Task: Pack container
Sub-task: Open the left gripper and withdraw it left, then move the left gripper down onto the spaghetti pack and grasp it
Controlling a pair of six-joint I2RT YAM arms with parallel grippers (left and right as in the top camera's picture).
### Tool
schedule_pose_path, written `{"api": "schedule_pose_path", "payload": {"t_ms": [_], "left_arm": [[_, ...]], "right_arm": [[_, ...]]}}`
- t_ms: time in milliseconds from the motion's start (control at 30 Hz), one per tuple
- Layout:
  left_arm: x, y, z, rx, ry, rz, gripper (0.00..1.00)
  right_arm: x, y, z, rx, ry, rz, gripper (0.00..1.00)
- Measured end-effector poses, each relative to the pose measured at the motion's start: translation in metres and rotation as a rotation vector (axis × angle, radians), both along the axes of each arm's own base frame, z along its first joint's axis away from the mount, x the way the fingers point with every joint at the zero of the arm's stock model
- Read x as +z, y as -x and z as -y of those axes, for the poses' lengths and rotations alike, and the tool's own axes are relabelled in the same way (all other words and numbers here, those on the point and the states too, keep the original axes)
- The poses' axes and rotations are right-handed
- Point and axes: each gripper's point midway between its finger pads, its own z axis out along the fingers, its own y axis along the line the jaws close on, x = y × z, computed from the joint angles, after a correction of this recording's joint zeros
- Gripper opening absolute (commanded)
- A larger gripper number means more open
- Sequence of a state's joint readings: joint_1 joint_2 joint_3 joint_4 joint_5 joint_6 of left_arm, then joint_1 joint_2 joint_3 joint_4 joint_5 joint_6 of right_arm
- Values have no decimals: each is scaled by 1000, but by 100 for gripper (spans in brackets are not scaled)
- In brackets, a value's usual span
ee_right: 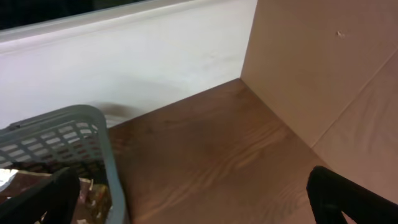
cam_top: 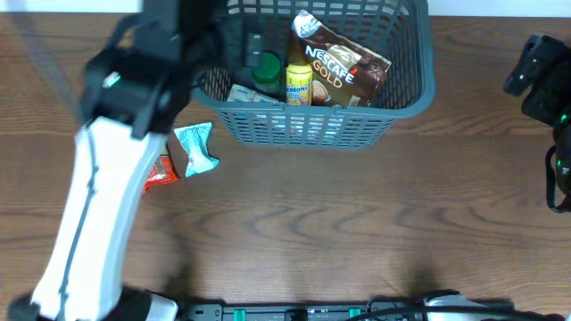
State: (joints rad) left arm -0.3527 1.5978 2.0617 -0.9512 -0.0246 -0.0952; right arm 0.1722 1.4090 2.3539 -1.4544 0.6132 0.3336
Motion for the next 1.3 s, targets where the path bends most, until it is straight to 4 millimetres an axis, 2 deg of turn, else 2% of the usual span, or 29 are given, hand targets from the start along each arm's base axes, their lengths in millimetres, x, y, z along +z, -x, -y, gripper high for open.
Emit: {"api": "schedule_pose_path", "payload": {"t_ms": [67,100,200,233,267,400,533,733,900,1100,1300], "left_arm": [[13,16,-25,93,-4,12,99],[16,27,-44,162,-8,6,99],[14,51,-88,326,-24,-40,98],[9,62,-109,405,-32,-71,99],[8,65,-115,429,-35,-80,99],[-12,84,-160,597,-59,-183,99],[-29,87,-191,700,-80,-264,99],[-65,65,-210,729,-71,-388,99],[-110,41,-220,697,-67,-532,98],[-166,11,-223,607,-51,-670,98],[-210,-9,-220,522,-36,-765,98]], "right_arm": [[0,0,0,0,0,0,99],[0,0,0,0,0,0,99],[0,0,0,0,0,0,99],[0,0,0,0,0,0,99],[0,0,0,0,0,0,99],[0,0,0,0,0,0,99],[0,0,0,0,0,0,99],[0,0,0,0,0,0,99],[0,0,0,0,0,0,99],[0,0,0,0,0,0,99],[0,0,0,0,0,0,99]]}}
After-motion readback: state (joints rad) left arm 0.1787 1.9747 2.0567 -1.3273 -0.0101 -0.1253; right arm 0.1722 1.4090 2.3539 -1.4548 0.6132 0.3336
